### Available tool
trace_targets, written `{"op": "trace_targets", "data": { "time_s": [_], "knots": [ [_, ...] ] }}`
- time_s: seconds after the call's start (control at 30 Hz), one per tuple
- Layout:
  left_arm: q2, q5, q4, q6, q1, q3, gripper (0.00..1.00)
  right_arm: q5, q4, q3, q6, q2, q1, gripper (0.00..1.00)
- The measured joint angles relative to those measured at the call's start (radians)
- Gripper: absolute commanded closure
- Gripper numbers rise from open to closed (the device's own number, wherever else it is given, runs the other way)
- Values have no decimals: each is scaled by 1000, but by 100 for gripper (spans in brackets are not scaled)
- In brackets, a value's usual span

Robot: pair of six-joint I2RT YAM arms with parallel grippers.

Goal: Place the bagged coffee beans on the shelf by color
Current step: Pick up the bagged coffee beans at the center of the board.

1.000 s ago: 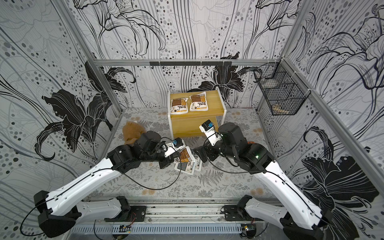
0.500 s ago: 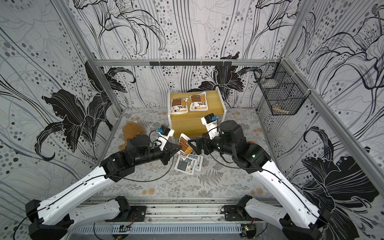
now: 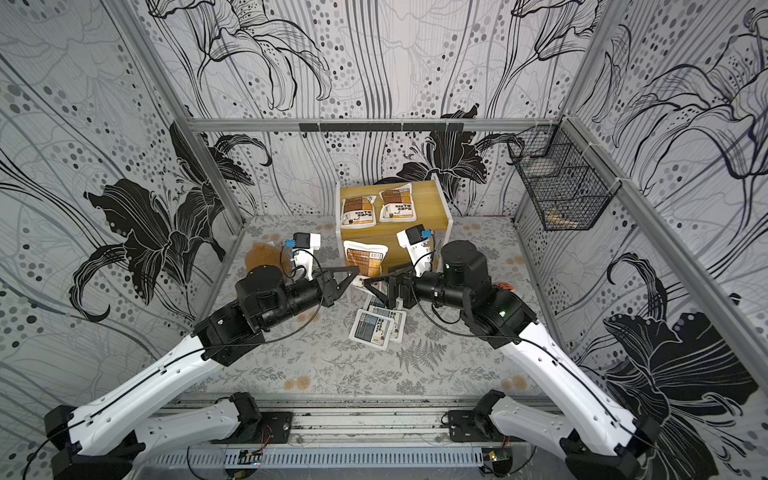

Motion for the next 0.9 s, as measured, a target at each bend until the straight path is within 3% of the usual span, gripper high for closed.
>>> {"op": "trace_targets", "data": {
  "time_s": [0.4, 0.57, 0.7, 0.9],
  "knots": [
    [19, 109, 78, -263, 66, 1, 100, -74, 13, 1, 7, -29, -1, 3],
    [20, 171, 106, -330, 93, 1, 100, -102, -31, 96, 7, 11, -26, 3],
    [24, 210, 112, -362, 110, 1, 100, -167, -52, 203, 30, 63, -98, 3],
    [24, 272, 118, -410, 139, 1, 100, -283, -40, 237, 106, 105, -200, 2]
  ]
}}
